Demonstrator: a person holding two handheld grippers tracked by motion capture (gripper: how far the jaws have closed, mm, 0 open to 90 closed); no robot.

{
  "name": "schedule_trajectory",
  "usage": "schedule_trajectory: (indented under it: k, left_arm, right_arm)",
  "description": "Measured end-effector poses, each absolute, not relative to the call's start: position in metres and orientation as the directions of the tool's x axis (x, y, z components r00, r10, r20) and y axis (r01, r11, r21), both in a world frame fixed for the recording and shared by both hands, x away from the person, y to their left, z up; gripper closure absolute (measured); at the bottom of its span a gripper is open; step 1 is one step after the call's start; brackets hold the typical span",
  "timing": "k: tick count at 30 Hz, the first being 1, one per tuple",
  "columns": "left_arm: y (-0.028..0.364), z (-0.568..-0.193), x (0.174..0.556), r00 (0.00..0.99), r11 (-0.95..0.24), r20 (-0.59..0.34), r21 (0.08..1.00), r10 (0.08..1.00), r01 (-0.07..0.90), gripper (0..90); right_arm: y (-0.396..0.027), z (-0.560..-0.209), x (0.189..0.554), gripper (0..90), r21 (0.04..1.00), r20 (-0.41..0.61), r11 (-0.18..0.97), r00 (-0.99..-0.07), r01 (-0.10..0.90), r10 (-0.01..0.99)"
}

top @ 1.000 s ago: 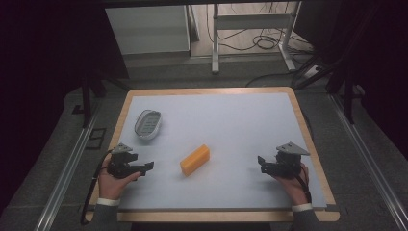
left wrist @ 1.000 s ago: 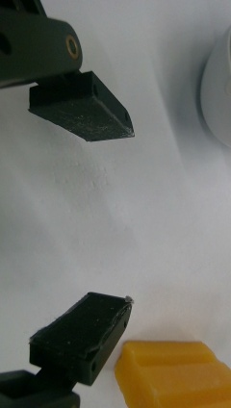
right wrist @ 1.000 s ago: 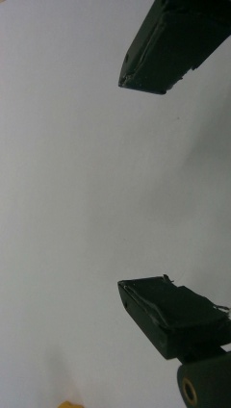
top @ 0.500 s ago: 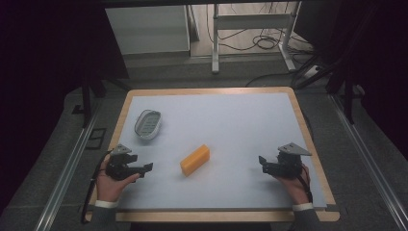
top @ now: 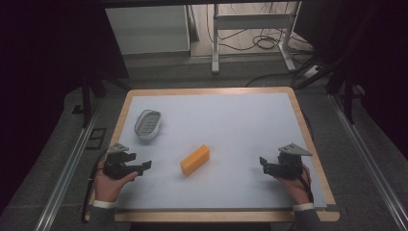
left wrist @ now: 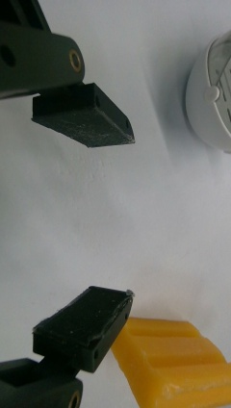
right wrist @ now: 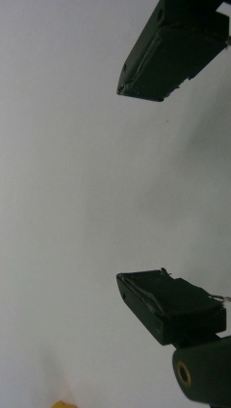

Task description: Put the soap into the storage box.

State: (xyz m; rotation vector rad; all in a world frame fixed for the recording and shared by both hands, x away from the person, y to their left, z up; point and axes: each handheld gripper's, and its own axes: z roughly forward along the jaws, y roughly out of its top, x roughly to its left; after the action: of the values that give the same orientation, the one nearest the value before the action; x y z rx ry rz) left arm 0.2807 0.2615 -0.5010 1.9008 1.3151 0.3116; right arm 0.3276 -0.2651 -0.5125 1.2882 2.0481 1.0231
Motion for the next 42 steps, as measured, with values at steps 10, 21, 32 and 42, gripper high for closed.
schedule_trajectory:
  k: [10,21,32,42]
  left_arm:
    - [0.258,-0.492,0.280,0.449,-0.171,-0.210,0.723,0.868,0.670,25.3]
    - [0.247,-0.474,0.284,0.477,-0.218,-0.170,0.726,0.862,0.652,25.1]
    - [0.235,-0.458,0.287,0.494,-0.243,-0.142,0.736,0.858,0.632,24.8]
    - [0.223,-0.454,0.291,0.519,-0.270,-0.133,0.731,0.844,0.626,24.8]
  right_arm:
    - [-0.268,-0.511,0.327,10.8,0.812,-0.026,0.256,-0.405,0.525,0.914]
    - [-0.270,-0.509,0.327,10.8,0.819,-0.029,0.248,-0.393,0.518,0.919]
    - [-0.272,-0.508,0.326,10.8,0.823,-0.027,0.235,-0.378,0.518,0.925]
    - [-0.272,-0.508,0.327,10.8,0.820,-0.027,0.237,-0.379,0.520,0.925]
